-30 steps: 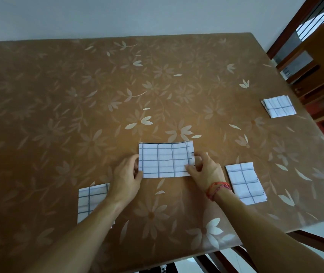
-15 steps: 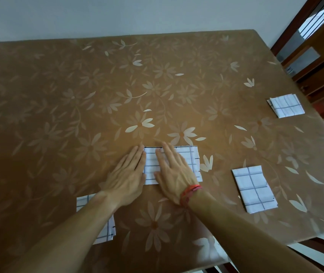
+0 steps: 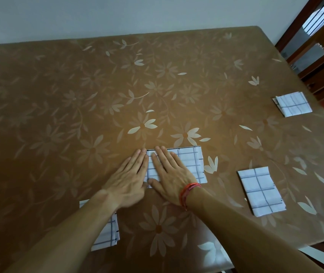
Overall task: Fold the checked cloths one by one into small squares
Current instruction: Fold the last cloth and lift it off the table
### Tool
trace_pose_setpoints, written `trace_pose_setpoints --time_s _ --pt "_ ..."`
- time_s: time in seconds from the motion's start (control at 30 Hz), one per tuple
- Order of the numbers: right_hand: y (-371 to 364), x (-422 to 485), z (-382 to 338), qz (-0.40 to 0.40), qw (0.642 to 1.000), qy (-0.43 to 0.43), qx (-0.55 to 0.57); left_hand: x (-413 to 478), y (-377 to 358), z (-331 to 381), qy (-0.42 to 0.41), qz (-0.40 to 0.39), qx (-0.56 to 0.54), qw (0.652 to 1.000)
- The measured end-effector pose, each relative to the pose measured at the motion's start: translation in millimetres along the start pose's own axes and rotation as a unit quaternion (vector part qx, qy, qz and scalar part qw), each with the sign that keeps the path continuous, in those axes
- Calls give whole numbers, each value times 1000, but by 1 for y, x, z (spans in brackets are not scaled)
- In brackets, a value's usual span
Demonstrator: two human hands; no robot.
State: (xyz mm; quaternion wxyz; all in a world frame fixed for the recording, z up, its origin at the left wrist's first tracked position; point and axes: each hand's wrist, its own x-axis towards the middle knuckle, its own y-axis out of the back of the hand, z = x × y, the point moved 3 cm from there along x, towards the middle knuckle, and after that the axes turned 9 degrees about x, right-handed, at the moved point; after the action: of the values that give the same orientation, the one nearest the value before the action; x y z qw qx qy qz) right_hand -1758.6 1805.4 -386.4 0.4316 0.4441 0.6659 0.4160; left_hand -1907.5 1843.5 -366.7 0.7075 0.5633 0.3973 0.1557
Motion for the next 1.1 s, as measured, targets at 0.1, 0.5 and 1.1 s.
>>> trace_pose_setpoints --time_s 0.1,0.5,1.1 --pt "4 -14 16 -11 1000 -15 -11 -1 3 1 1 -15 -2 1000" --pt "29 -56 77 -60 997 -29 -25 -2 10 5 11 -35 -27 999" --pt "78 -9 70 -22 995 -71 71 -2 12 9 17 -30 -8 999"
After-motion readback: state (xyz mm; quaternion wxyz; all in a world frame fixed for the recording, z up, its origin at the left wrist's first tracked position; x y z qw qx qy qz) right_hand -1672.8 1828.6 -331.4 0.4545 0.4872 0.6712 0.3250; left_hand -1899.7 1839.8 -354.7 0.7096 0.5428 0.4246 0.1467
